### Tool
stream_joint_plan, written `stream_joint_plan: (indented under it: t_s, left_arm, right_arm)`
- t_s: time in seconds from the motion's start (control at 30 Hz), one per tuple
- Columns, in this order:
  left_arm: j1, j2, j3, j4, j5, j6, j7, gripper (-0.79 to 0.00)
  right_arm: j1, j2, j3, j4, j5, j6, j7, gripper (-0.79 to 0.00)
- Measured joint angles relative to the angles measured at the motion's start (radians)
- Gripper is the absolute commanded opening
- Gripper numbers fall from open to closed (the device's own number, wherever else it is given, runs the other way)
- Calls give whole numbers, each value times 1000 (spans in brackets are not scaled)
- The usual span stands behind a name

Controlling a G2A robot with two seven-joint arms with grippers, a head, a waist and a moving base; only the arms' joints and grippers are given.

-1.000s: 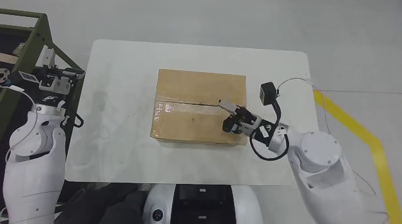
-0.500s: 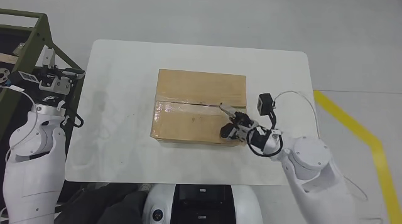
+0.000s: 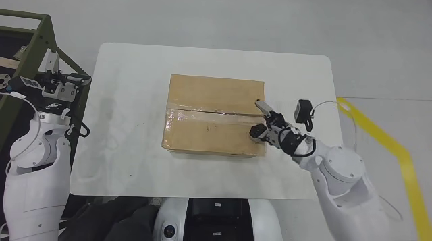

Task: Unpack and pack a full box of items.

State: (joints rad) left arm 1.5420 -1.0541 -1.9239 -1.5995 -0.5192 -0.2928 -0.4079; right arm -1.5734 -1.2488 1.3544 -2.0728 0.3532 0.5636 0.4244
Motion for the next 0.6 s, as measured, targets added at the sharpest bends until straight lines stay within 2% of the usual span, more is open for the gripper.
stream_joint_plan:
  t_s: [0.13,0.4,0.43,0.5,0.57,0.6]
  left_arm:
    - [0,0,0,0,0,0,0,0]
    - [0,0,0,0,0,0,0,0]
    - [0,0,0,0,0,0,0,0]
    - [0,0,0,0,0,0,0,0]
    - [0,0,0,0,0,0,0,0]
    - [0,0,0,0,0,0,0,0]
  right_arm:
    - [-21,1,9,-17,10,10,-33,0]
    - [-34,9,24,-31,22,50,-27,0]
    - [-32,9,23,-29,24,56,-24,-28]
    - [-25,10,22,-21,33,68,-19,-280]
    - [-20,11,22,-14,43,77,-18,-400]
    - [-19,12,22,-11,47,81,-18,-419]
